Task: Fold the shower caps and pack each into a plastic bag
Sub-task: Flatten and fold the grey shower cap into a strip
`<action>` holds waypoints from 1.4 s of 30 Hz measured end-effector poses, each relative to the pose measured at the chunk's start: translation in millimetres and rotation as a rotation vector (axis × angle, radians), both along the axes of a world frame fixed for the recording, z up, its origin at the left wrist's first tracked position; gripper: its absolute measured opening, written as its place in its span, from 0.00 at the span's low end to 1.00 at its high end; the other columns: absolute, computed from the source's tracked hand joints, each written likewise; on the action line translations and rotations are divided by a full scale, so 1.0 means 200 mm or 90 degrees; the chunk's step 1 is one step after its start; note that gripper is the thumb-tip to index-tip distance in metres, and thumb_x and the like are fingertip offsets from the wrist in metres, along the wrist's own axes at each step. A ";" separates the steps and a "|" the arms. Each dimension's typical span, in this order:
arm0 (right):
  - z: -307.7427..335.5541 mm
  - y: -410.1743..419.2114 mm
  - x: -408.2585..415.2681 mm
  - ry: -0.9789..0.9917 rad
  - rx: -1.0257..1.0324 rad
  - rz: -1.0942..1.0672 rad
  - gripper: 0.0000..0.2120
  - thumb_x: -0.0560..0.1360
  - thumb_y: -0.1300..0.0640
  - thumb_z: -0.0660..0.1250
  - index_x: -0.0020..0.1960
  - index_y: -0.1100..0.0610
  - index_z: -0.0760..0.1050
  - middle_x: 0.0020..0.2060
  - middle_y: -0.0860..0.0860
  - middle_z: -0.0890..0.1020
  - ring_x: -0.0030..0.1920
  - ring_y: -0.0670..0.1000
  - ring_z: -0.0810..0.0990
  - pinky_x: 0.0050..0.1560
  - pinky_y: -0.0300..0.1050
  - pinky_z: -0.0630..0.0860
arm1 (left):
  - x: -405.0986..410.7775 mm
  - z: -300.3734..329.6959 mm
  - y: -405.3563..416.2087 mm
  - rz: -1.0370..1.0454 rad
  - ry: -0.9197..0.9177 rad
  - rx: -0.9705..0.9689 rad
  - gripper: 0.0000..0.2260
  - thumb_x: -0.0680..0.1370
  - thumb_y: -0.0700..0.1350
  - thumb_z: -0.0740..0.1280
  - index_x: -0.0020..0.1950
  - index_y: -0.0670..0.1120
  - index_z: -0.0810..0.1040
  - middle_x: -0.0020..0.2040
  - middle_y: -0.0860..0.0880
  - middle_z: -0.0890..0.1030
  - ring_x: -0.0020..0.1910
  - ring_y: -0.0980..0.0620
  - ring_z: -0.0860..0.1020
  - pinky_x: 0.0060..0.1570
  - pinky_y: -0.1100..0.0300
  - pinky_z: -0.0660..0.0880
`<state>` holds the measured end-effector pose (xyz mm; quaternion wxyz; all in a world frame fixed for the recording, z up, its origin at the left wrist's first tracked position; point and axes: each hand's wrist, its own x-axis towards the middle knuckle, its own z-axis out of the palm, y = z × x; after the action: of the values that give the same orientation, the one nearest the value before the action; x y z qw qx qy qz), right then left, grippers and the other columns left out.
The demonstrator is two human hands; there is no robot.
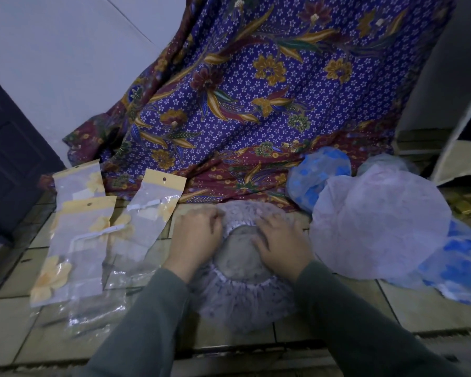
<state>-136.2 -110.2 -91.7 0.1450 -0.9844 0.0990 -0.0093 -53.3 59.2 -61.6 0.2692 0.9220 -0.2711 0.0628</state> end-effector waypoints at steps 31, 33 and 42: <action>-0.14 -0.07 -0.30 -0.014 0.216 0.192 0.41 0.61 0.20 0.53 0.68 0.38 0.63 0.76 0.42 0.48 0.76 0.46 0.43 0.73 0.62 0.44 | -0.29 -0.32 0.11 -0.070 0.062 0.121 0.46 0.63 0.79 0.55 0.76 0.57 0.56 0.78 0.54 0.44 0.77 0.50 0.46 0.72 0.40 0.49; -0.12 -0.10 -0.32 -0.039 0.263 0.259 0.29 0.60 0.28 0.69 0.57 0.38 0.71 0.74 0.39 0.56 0.75 0.43 0.46 0.73 0.60 0.47 | -0.27 -0.31 0.13 -0.077 0.055 0.003 0.39 0.63 0.75 0.63 0.67 0.55 0.69 0.76 0.52 0.56 0.75 0.50 0.57 0.71 0.40 0.58; -0.12 -0.10 -0.24 -0.218 0.262 0.223 0.07 0.75 0.53 0.65 0.49 0.54 0.80 0.49 0.47 0.80 0.51 0.43 0.77 0.54 0.47 0.75 | -0.19 -0.26 0.19 -0.174 0.044 -0.061 0.22 0.67 0.71 0.65 0.49 0.57 0.81 0.55 0.57 0.76 0.59 0.54 0.70 0.62 0.53 0.66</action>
<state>-183.6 -131.1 -115.6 0.3552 -0.9206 -0.0978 -0.1296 -91.8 97.3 -114.2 0.3284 0.8641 -0.3814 0.0070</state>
